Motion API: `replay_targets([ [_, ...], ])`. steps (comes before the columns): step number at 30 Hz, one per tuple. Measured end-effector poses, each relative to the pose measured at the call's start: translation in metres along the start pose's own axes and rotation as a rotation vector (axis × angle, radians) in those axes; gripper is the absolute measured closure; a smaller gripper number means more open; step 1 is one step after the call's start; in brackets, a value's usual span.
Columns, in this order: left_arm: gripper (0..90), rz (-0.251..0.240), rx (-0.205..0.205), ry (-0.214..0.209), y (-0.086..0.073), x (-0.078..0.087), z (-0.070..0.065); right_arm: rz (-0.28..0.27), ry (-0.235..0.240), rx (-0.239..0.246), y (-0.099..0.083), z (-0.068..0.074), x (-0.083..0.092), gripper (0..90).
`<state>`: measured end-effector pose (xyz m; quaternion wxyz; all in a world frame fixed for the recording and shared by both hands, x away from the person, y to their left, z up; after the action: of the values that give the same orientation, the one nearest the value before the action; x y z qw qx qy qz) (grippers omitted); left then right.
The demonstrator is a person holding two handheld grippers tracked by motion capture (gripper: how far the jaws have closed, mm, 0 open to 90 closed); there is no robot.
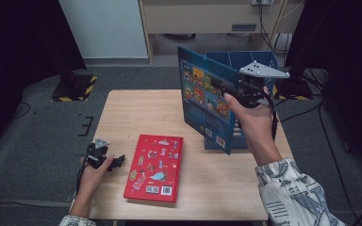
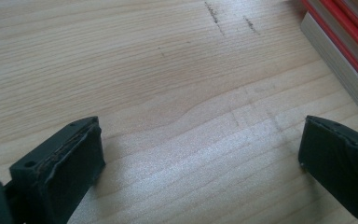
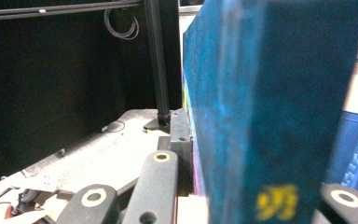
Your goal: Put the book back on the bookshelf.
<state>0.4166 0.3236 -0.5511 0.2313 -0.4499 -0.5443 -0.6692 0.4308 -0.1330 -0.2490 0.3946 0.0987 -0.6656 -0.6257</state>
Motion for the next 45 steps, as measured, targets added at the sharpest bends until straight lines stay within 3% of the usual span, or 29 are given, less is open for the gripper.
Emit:
replay_targets([
  [22, 0.0, 0.001, -0.001, 0.001, 0.000, 0.000, 0.000, -0.014, -0.061, -0.037, -0.007, -0.026, 0.028, 82.1],
  [45, 0.0, 0.002, -0.001, 0.002, 0.000, 0.000, 0.000, -0.011, -0.124, -0.052, -0.010, -0.044, 0.042, 82.1],
])
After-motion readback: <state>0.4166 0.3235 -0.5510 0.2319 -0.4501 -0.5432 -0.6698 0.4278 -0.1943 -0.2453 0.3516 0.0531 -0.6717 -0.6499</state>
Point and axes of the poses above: each handheld gripper's, and its own axes: x roughly backward along the jaws, y roughly out of its top, z roughly to its left, the point moved 2 cm from there along -x, roughly forward along the jaws, and after that the axes turned 13 degrees about z, right-handed, at the moved point
